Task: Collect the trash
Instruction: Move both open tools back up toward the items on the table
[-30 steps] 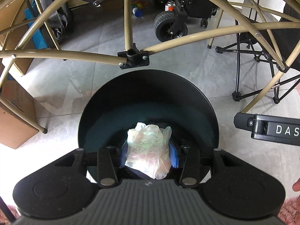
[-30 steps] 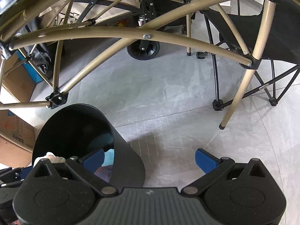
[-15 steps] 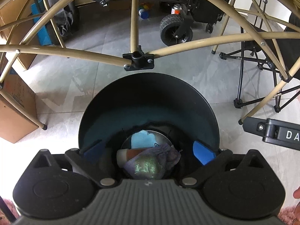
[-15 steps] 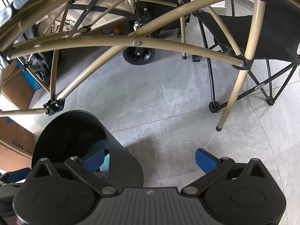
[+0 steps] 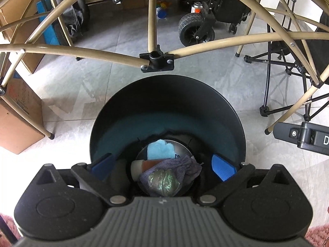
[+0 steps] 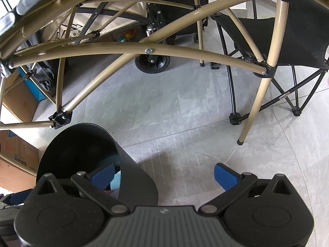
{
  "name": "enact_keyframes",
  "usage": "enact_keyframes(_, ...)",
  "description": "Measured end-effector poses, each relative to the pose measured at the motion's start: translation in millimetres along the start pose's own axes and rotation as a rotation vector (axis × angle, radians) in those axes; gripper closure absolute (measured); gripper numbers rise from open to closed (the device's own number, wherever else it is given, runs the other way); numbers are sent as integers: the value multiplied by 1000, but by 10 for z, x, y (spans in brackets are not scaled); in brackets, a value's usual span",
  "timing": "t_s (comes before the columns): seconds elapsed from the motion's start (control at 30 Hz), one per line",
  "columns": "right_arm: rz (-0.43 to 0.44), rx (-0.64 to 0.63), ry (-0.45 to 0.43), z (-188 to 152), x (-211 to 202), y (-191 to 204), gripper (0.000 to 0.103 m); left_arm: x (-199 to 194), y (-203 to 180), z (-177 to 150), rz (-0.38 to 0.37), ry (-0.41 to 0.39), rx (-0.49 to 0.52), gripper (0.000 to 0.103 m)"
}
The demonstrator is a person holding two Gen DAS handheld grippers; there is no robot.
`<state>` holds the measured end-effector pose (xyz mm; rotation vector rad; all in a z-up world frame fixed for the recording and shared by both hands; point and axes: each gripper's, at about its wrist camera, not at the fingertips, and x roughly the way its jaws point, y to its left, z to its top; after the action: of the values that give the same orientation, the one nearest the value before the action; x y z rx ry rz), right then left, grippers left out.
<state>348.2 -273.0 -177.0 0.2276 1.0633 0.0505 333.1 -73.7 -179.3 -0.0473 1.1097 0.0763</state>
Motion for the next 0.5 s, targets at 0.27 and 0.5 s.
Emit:
enact_keyframes(0.27, 1, -2, 1, 2, 2, 10, 0, -19, 11, -4, 0, -2, 0, 0)
enact_keyframes(0.5, 3, -7, 0, 1, 0, 43, 0, -37, 56, -5, 9, -8, -18, 0)
